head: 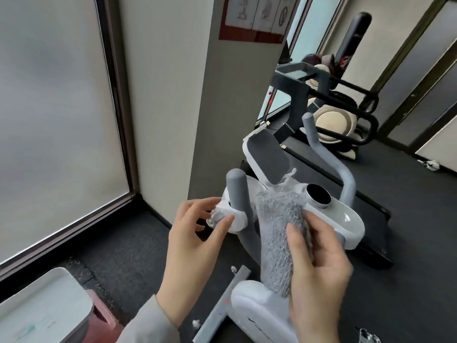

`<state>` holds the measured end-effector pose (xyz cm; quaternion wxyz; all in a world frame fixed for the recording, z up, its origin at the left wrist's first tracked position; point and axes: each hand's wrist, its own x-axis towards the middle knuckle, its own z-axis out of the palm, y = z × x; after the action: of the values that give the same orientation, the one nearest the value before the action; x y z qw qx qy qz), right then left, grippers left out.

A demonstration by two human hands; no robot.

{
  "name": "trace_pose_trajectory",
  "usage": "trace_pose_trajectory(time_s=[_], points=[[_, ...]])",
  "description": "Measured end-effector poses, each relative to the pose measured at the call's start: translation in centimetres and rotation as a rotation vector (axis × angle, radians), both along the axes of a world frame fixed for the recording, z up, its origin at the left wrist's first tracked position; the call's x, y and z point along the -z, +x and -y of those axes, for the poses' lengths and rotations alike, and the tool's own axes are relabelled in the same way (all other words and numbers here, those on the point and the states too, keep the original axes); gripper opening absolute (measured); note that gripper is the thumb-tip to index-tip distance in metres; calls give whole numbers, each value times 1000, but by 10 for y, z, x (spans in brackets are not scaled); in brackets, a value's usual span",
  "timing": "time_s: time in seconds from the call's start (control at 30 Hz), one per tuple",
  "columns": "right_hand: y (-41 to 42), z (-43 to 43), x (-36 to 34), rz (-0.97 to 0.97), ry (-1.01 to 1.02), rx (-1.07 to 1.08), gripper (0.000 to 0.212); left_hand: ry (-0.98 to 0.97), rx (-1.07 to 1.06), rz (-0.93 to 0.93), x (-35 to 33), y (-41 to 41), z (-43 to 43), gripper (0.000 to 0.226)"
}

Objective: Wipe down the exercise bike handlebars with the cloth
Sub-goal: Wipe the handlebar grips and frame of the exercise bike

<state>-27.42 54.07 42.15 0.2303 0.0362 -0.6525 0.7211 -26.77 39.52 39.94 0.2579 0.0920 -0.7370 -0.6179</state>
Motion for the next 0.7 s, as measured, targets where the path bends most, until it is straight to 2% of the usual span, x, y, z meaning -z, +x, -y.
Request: trace_pose_trajectory(time_s=[0.1, 0.17, 0.37, 0.47, 0.6, 0.7], points=[[-29, 9, -18, -154, 308, 96, 25, -130, 10, 18, 4, -15, 4, 37], [-48, 22, -24, -211, 443, 104, 27, -166, 52, 23, 7, -21, 3, 43], [-83, 46, -21, -158, 680, -65, 21, -172, 114, 1, 18, -27, 4, 49], [-84, 42, -17, -126, 705, -162, 21, -170, 113, 1, 19, -27, 4, 49], [-81, 36, -11, -150, 693, -133, 21, -165, 119, -1, 18, -27, 4, 49], [-74, 26, -5, -21, 576, -167, 23, -161, 111, 5, 17, -26, 4, 50]])
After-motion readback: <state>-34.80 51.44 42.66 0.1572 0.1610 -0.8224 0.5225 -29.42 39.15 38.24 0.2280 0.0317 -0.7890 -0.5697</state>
